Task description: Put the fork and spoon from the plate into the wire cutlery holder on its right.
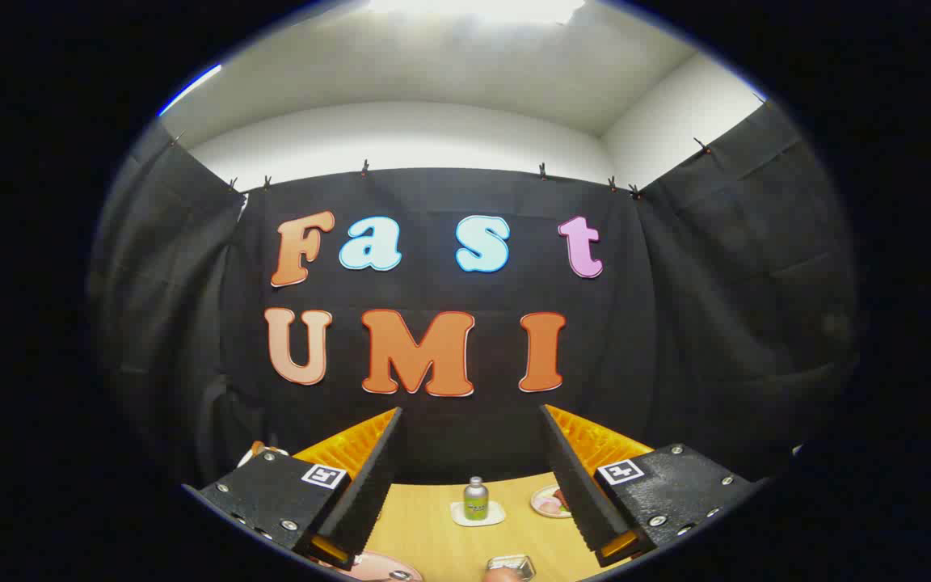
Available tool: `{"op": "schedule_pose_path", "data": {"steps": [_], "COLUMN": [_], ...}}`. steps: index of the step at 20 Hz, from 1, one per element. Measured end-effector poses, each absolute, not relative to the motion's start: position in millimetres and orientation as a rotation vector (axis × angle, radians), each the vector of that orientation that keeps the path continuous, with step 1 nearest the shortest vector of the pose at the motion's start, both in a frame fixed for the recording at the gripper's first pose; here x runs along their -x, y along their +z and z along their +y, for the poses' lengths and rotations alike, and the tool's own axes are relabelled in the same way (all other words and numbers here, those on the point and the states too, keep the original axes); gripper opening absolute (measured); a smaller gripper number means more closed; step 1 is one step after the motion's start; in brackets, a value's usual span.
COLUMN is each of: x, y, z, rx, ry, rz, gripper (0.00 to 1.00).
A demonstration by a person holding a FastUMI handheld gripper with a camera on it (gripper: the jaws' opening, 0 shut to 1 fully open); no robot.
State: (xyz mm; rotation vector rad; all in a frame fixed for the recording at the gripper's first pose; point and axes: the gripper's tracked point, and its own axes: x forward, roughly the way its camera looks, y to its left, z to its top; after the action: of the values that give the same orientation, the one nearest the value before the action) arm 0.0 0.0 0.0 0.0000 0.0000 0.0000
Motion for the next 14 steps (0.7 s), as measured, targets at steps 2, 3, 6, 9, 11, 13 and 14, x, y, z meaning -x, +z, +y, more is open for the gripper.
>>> {"op": "schedule_pose_path", "data": {"steps": [2, 3, 6, 9, 11, 13, 14], "x": [-2, -4, -7, -10, -13, -18, -19], "y": [-6, -8, -19, -26, -34, -43, -46], "z": [-4, -5, -4, -4, -7, -7, -6], "rx": [-0.002, 0.0, 0.007, 0.011, 0.027, 0.017, 0.015], "ry": [-0.021, -0.034, -0.044, -0.043, -0.054, -0.059, -0.057], "rz": [0.028, 0.034, 0.061, 0.075, 0.083, 0.1, 0.109], "gripper": [0.97, 0.97, 0.97, 0.97, 0.97, 0.97, 0.97]}}
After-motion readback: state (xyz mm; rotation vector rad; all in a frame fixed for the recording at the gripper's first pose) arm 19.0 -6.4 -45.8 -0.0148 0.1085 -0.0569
